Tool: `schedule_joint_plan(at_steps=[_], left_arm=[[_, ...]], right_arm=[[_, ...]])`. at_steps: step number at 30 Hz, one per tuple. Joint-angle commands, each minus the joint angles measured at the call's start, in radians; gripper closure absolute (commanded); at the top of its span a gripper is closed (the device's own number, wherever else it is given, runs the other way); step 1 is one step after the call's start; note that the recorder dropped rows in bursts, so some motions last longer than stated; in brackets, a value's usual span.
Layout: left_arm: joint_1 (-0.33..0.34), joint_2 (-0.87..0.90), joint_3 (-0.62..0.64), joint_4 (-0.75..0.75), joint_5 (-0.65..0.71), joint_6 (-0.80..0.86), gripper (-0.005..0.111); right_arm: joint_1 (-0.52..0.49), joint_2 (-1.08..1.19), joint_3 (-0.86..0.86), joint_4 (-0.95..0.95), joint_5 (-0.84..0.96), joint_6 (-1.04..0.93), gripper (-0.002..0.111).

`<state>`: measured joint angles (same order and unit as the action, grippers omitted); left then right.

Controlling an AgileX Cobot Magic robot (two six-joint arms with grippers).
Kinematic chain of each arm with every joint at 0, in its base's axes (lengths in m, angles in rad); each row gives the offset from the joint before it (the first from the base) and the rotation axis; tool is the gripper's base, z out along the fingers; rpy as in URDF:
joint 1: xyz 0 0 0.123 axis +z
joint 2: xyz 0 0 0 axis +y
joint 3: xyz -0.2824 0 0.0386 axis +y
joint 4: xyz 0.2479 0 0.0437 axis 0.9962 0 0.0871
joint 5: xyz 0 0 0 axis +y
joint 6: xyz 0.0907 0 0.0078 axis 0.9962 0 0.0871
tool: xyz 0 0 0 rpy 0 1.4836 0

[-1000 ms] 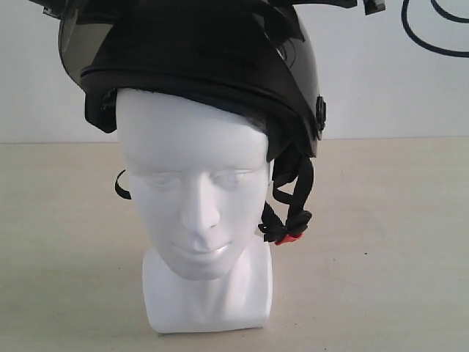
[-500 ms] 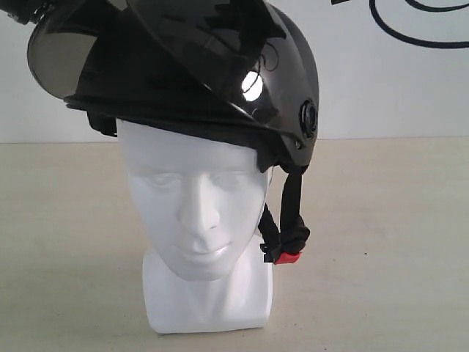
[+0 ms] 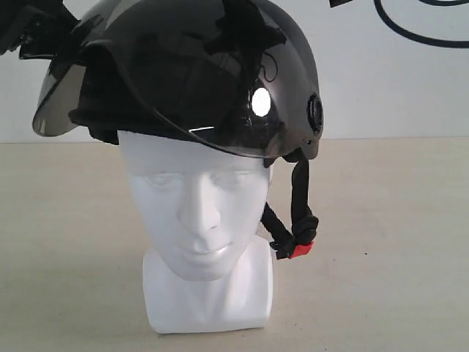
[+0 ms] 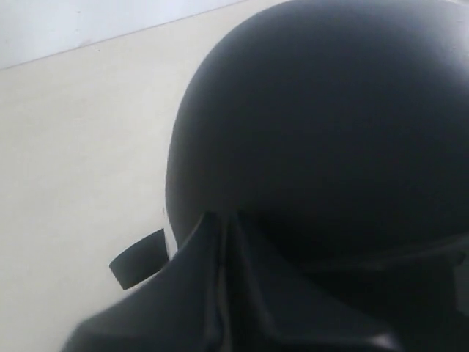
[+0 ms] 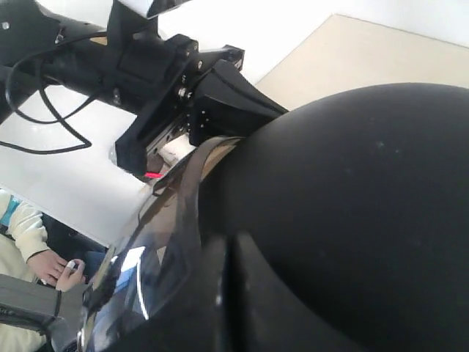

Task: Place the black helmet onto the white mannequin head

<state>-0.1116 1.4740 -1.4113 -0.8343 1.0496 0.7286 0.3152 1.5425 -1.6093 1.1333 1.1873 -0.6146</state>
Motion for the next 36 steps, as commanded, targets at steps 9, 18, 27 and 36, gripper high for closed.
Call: schedule_joint_plan(at_steps=[9, 18, 27, 36], left_arm=[[-0.028, -0.061, 0.080, -0.060, 0.171, -0.002, 0.102], [-0.028, -0.114, 0.097, -0.084, 0.171, -0.006, 0.102], [-0.028, -0.124, 0.172, -0.097, 0.171, 0.007, 0.102], [-0.028, -0.138, 0.180, -0.090, 0.171, 0.007, 0.102]], right_arm=[[0.104, -0.036, 0.003, -0.106, 0.034, 0.070, 0.109], [0.113, -0.067, 0.005, -0.182, 0.034, 0.138, 0.109], [0.113, -0.067, 0.005, -0.200, 0.034, 0.164, 0.109], [0.113, -0.105, 0.117, -0.196, 0.034, 0.158, 0.109]])
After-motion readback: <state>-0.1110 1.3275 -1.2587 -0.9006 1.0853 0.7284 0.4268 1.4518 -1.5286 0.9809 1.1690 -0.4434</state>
